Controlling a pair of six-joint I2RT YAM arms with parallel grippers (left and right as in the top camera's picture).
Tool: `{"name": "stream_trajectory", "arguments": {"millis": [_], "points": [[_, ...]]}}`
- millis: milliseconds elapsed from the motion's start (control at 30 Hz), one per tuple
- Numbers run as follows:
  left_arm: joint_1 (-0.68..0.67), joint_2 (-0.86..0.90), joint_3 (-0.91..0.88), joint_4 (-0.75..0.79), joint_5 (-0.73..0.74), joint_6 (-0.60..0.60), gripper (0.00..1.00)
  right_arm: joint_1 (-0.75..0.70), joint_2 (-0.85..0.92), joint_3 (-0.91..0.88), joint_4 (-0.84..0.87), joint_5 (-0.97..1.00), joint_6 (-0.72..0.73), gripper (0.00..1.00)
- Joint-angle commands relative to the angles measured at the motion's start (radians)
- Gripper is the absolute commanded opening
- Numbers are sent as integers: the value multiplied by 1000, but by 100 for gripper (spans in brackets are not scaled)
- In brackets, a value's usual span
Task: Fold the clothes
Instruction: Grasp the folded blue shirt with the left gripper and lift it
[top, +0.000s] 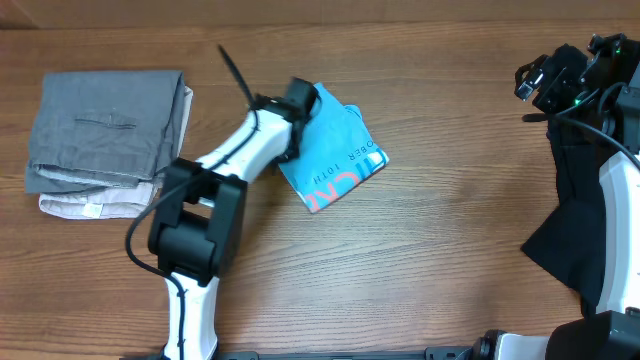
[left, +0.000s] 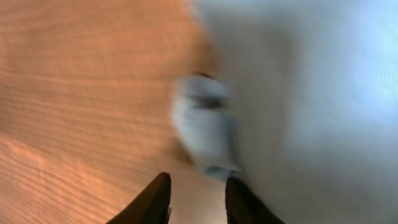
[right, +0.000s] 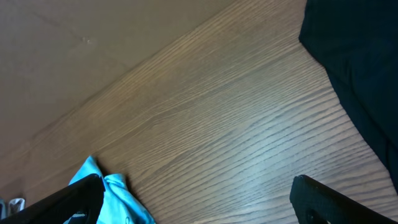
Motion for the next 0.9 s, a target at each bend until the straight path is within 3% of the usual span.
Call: {"name": "stream_trajectory", "arguments": {"millis": [0, 133, 233, 300, 433, 600, 867], "points": [[68, 11, 2, 70, 3, 71, 38, 0, -4, -3, 3, 1, 0, 100], [116, 9, 49, 84, 105, 167, 40, 0, -4, -3, 3, 1, 0, 100], [123, -5, 133, -14, 101, 169, 41, 0, -4, -3, 3, 1, 0, 100], [120, -27, 198, -98, 115, 161, 37, 0, -4, -3, 3, 1, 0, 100], [85, -84, 266, -171, 333, 158, 34, 0, -4, -3, 3, 1, 0, 100], [3, -83, 259, -128, 553, 122, 6, 0, -4, -3, 3, 1, 0, 100], [-184, 74, 238, 120, 616, 19, 4, 0, -4, -3, 3, 1, 0, 100]]}}
